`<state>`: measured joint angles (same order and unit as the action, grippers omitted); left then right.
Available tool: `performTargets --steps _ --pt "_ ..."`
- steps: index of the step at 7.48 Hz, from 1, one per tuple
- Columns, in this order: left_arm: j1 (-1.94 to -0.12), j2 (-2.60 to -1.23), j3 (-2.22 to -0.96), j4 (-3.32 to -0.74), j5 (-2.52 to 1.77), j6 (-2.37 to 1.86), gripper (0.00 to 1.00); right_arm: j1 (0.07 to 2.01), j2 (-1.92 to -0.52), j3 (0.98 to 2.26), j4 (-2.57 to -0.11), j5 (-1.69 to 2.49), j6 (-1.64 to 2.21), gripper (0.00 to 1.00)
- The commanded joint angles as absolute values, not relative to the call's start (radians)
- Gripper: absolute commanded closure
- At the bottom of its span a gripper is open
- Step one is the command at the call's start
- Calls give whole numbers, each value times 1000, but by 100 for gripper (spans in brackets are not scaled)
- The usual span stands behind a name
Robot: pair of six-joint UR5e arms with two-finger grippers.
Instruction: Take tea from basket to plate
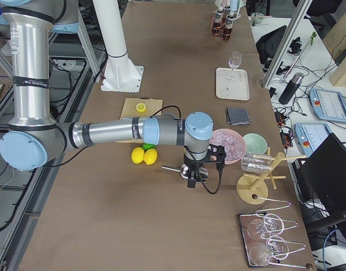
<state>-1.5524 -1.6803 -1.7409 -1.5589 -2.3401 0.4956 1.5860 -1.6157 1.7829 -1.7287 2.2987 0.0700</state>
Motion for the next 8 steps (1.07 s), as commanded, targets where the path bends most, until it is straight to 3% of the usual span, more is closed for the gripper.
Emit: performTargets --steps 1,3,7,8 --pt "-1572 -1837 -1600 -1511 -2341 835 13 1586 -1615 1782 -1729 2299 71 0" --pt "-1612 -1981 -1601 -1250 -2342 971 3 1586 -1615 1782 -1729 2301 71 0" --pt "-1594 -2065 -1582 -1250 -2350 1210 4 1586 -1615 1781 -1729 2301 71 0" --pt "-1556 -2077 -1528 -1270 -2352 1335 9 1586 -1615 1781 -1729 2299 72 0"
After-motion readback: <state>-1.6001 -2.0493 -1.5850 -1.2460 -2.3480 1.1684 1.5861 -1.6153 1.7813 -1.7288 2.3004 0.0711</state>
